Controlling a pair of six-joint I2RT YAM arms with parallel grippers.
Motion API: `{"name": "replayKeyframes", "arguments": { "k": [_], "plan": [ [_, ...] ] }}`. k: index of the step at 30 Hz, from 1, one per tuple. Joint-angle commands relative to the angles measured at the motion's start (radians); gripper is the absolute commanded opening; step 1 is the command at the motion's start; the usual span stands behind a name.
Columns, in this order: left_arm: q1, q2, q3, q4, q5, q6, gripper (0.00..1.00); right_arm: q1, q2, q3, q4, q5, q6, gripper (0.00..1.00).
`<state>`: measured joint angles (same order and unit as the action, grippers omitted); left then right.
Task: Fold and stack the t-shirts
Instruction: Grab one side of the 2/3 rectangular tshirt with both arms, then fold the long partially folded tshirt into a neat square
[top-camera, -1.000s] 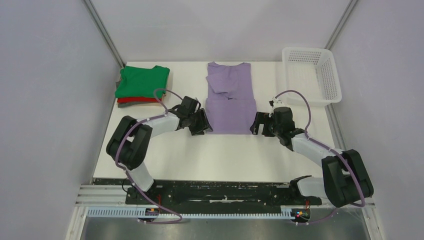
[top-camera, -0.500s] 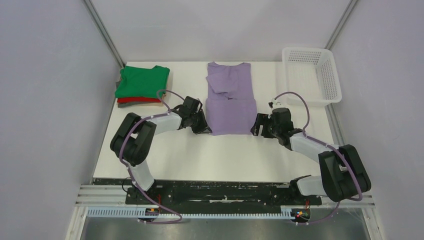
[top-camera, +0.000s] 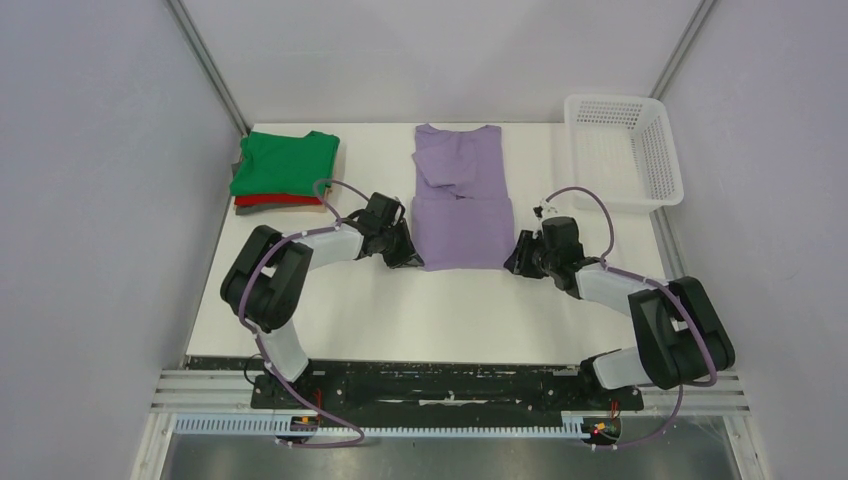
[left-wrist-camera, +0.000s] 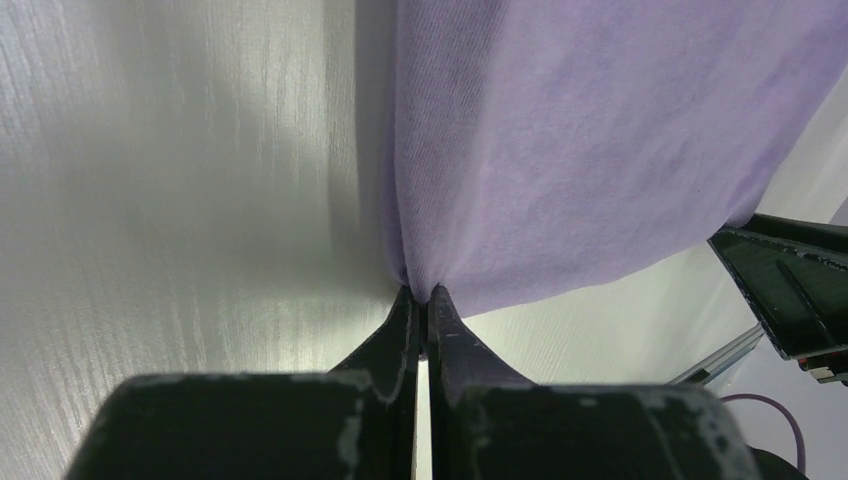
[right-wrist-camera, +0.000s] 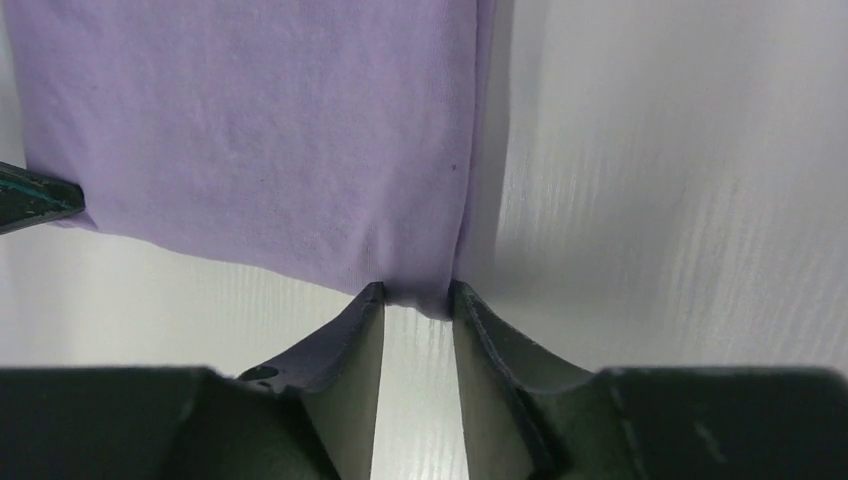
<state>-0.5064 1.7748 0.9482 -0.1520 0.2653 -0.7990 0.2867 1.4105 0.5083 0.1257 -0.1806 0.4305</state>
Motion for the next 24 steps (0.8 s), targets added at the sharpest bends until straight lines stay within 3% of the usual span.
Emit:
{"name": "replayKeyframes", "arguments": {
  "k": [1,3,4,12,19,24],
  "plan": [
    [-0.004,-0.018,0.001,-0.005,-0.013,-0.012,0.02,0.002,0.007,-0.022,0.039,-0.06,0.01,0.24],
    [-0.004,-0.027,-0.003,-0.007,-0.022,-0.012,0.02,0.002,-0.008,-0.033,0.032,-0.06,0.008,0.04],
    [-0.004,-0.035,-0.008,-0.01,-0.025,-0.011,0.02,0.002,-0.017,-0.038,0.023,-0.054,0.005,0.0],
    [-0.048,-0.21,-0.106,-0.133,-0.071,0.016,0.02,0.013,-0.196,-0.135,-0.093,-0.153,-0.031,0.0],
    [-0.168,-0.574,-0.202,-0.38,-0.227,0.026,0.02,0.066,-0.494,-0.194,-0.364,-0.357,-0.101,0.0],
    [-0.217,-0.827,-0.256,-0.487,-0.159,0.0,0.02,0.089,-0.691,-0.168,-0.536,-0.515,-0.121,0.0]
  ]
}}
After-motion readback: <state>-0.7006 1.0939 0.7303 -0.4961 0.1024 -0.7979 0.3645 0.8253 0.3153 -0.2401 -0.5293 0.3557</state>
